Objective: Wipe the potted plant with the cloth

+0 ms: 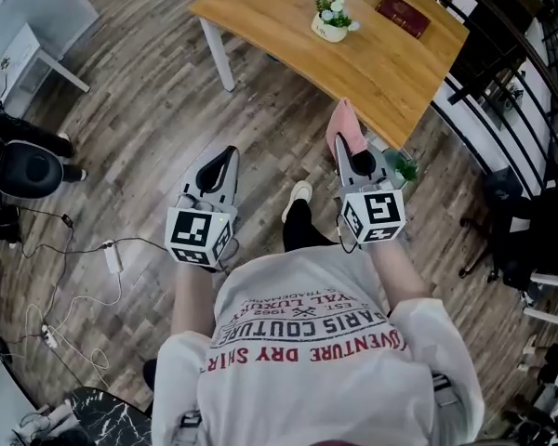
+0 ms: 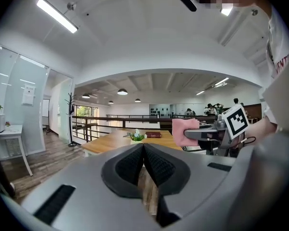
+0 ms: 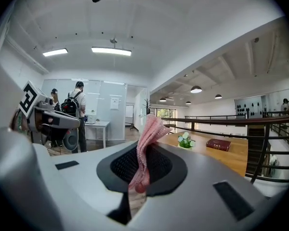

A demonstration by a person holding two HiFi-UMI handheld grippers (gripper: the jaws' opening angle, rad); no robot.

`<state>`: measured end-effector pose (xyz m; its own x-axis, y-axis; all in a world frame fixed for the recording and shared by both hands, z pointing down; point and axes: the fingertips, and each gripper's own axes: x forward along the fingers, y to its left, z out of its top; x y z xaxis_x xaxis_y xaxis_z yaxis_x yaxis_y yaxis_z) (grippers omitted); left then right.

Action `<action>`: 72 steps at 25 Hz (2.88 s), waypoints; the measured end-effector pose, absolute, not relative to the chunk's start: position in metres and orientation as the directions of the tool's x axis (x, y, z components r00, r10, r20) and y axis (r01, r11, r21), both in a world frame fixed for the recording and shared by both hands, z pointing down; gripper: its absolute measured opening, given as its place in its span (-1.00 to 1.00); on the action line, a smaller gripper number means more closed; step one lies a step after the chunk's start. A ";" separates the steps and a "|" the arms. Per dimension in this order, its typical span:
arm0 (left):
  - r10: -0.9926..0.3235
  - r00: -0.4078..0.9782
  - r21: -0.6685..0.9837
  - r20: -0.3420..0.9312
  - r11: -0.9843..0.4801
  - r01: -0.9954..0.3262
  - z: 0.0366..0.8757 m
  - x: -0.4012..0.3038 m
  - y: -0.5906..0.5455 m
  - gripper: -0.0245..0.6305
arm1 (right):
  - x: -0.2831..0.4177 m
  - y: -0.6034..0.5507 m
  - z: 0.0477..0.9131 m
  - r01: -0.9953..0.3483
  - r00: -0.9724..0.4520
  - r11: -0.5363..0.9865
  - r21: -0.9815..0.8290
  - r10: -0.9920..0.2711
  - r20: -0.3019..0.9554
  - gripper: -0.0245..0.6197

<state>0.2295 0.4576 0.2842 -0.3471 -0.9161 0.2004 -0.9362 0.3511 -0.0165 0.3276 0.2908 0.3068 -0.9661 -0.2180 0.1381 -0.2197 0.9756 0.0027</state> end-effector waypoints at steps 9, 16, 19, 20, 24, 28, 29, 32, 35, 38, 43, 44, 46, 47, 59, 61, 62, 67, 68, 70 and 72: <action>-0.915 -0.322 -0.012 0.245 0.329 -0.944 0.285 0.121 0.319 -0.88 | 0.226 0.141 0.312 -0.281 -0.949 0.959 -0.041 -0.271 0.159 -0.80; -0.919 -0.276 -0.011 0.282 0.285 -0.959 0.296 0.059 0.210 -0.88 | 0.183 0.038 0.332 -0.354 -0.917 0.934 -0.053 -0.335 0.217 -0.80; -0.919 -0.225 -0.012 0.324 0.233 -0.972 0.311 0.047 0.176 -0.87 | 0.176 0.007 0.346 -0.393 -0.895 0.918 -0.059 -0.366 0.256 -0.80; -0.919 -0.208 -0.013 0.336 0.217 -0.976 0.316 0.043 0.165 -0.88 | 0.174 -0.002 0.351 -0.406 -0.887 0.912 -0.062 -0.376 0.269 -0.80; -0.914 -0.142 -0.039 0.379 0.137 -0.990 0.333 0.019 0.126 -0.88 | 0.165 -0.025 0.374 -0.466 -0.845 0.880 -0.087 -0.414 0.339 -0.80; -0.911 -0.027 -0.026 0.410 0.018 -0.999 0.356 -0.007 0.087 -0.88 | 0.149 -0.041 0.405 -0.539 -0.779 0.837 -0.096 -0.452 0.434 -0.80; -0.909 0.003 -0.018 0.416 -0.012 -1.000 0.362 -0.014 0.077 -0.88 | 0.145 -0.046 0.413 -0.563 -0.760 0.821 -0.100 -0.465 0.454 -0.80; -0.895 0.112 0.021 0.432 -0.114 -0.993 0.381 -0.031 0.051 -0.88 | 0.138 -0.059 0.436 -0.649 -0.693 0.750 -0.130 -0.511 0.509 -0.80; -0.868 0.242 0.077 0.433 -0.232 -0.970 0.401 -0.040 0.031 -0.88 | 0.128 -0.059 0.459 -0.700 -0.643 0.698 -0.148 -0.527 0.556 -0.80; -0.839 0.328 0.100 0.435 -0.317 -0.943 0.421 -0.052 0.008 -0.88 | 0.112 -0.064 0.484 -0.727 -0.605 0.673 -0.136 -0.534 0.590 -0.80; -0.749 0.436 0.109 0.500 -0.444 -0.889 0.456 -0.055 -0.023 -0.88 | 0.097 -0.066 0.521 -0.775 -0.538 0.618 -0.132 -0.536 0.650 -0.80; -0.727 0.459 0.112 0.510 -0.473 -0.874 0.461 -0.053 -0.027 -0.88 | 0.094 -0.066 0.525 -0.781 -0.527 0.613 -0.122 -0.541 0.655 -0.80; -0.686 0.505 0.116 0.523 -0.530 -0.840 0.469 -0.049 -0.032 -0.88 | 0.087 -0.068 0.529 -0.791 -0.505 0.605 -0.095 -0.556 0.661 -0.80; -0.669 0.526 0.120 0.525 -0.554 -0.824 0.472 -0.047 -0.035 -0.88 | 0.084 -0.070 0.531 -0.794 -0.495 0.602 -0.081 -0.563 0.662 -0.80; -0.570 0.662 0.199 0.487 -0.666 -0.719 0.483 -0.039 -0.051 -0.88 | 0.051 -0.078 0.536 -0.727 -0.494 0.686 0.026 -0.549 0.674 -0.80; -0.564 0.679 0.241 0.470 -0.658 -0.714 0.484 -0.039 -0.052 -0.88 | 0.050 -0.075 0.539 -0.695 -0.486 0.716 0.072 -0.542 0.686 -0.80; -0.560 0.686 0.264 0.465 -0.652 -0.711 0.484 -0.039 -0.052 -0.88 | 0.050 -0.073 0.540 -0.675 -0.481 0.731 0.100 -0.539 0.691 -0.80; -0.546 0.707 0.319 0.450 -0.641 -0.698 0.483 -0.041 -0.053 -0.88 | 0.046 -0.066 0.542 -0.529 -0.473 0.815 0.239 -0.516 0.714 -0.80; -0.544 0.710 0.328 0.446 -0.639 -0.696 0.483 -0.041 -0.054 -0.88 | 0.045 -0.065 0.541 -0.509 -0.474 0.823 0.251 -0.511 0.717 -0.80; -0.538 0.718 0.347 0.443 -0.635 -0.690 0.482 -0.042 -0.054 -0.88 | 0.044 -0.063 0.540 -0.500 -0.480 0.830 0.247 -0.503 0.719 -0.80; -0.532 0.722 0.354 0.442 -0.636 -0.685 0.482 -0.042 -0.054 -0.88 | 0.044 -0.061 0.538 -0.519 -0.491 0.826 0.220 -0.498 0.715 -0.80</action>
<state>-0.0416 -0.0538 0.4816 0.7223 -0.5319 0.4421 -0.6853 -0.6364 0.3541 0.0436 -0.0606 0.5380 -0.4905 -0.4982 0.7150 -0.5189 0.8261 0.2196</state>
